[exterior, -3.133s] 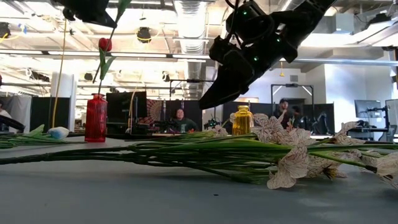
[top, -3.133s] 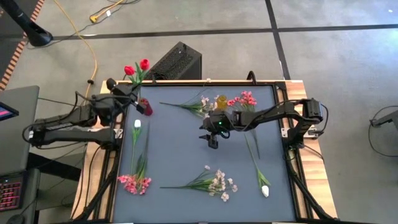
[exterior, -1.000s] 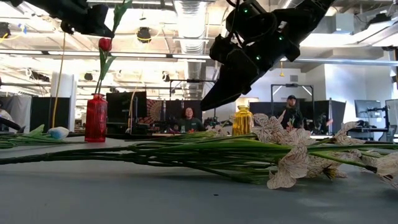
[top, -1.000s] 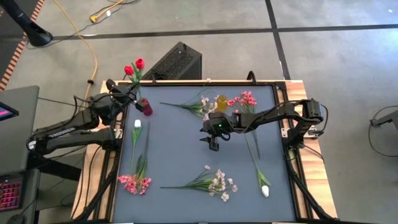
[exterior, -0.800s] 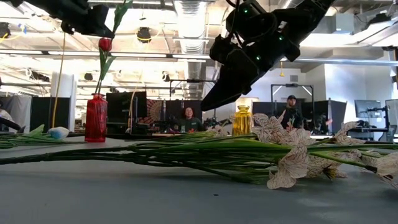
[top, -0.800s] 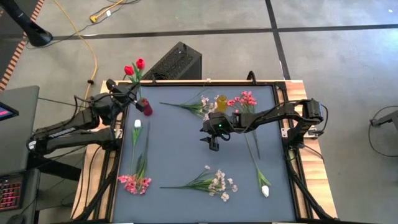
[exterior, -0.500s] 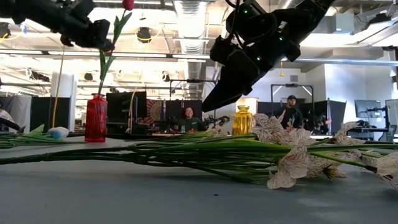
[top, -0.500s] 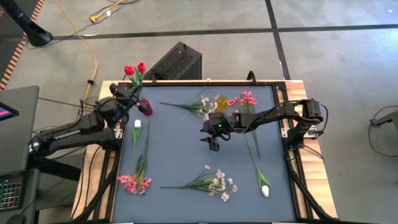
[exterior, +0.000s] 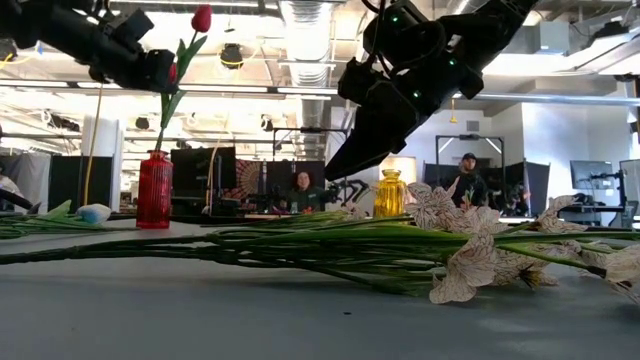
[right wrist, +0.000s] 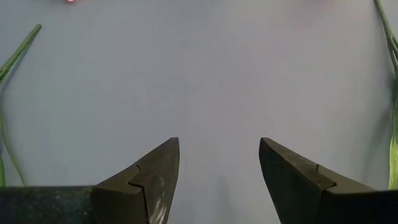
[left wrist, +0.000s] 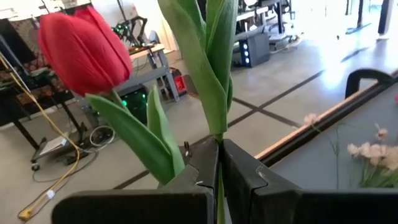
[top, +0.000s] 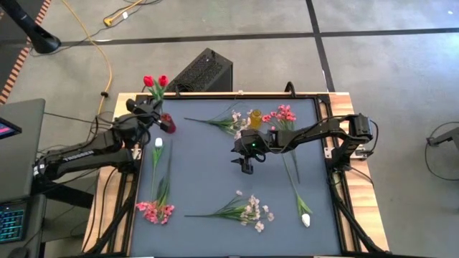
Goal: Sort flowers into vase by color
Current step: Put the red flower into the red vase
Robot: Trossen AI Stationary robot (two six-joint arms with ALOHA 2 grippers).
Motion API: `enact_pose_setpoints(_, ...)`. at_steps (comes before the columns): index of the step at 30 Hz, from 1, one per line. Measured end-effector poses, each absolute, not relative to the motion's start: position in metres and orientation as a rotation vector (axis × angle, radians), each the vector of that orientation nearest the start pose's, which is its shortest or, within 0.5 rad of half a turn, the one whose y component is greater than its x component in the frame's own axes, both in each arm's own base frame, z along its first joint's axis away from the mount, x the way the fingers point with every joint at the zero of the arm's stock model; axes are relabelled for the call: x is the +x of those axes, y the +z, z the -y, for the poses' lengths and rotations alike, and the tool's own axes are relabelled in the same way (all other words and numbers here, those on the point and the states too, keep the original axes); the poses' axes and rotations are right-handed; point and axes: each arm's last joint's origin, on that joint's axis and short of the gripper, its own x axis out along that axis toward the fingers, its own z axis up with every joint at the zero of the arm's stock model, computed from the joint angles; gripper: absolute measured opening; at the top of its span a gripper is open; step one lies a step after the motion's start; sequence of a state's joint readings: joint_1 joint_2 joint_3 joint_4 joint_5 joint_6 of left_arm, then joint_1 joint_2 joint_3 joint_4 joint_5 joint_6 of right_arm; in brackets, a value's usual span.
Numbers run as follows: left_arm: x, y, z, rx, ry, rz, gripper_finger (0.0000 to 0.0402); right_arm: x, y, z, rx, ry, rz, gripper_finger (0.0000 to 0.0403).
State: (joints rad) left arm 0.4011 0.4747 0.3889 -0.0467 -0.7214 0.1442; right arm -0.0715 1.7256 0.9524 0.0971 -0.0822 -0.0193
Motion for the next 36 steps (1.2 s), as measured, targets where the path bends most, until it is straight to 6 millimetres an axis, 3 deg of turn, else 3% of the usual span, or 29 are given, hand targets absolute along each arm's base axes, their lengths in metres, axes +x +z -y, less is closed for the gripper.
enact_pose_setpoints(19, 0.1, 0.23, -0.064, -0.042, 1.176, -0.319, 0.0, 0.353, 0.176, 0.023, 0.026, 0.019, -0.67, 0.0249)
enact_pose_setpoints(36, 0.1, 0.225, -0.062, -0.04, 1.093, -0.386, 0.0017, 0.353, 0.176, 0.023, 0.026, 0.019, -0.669, 0.0249)
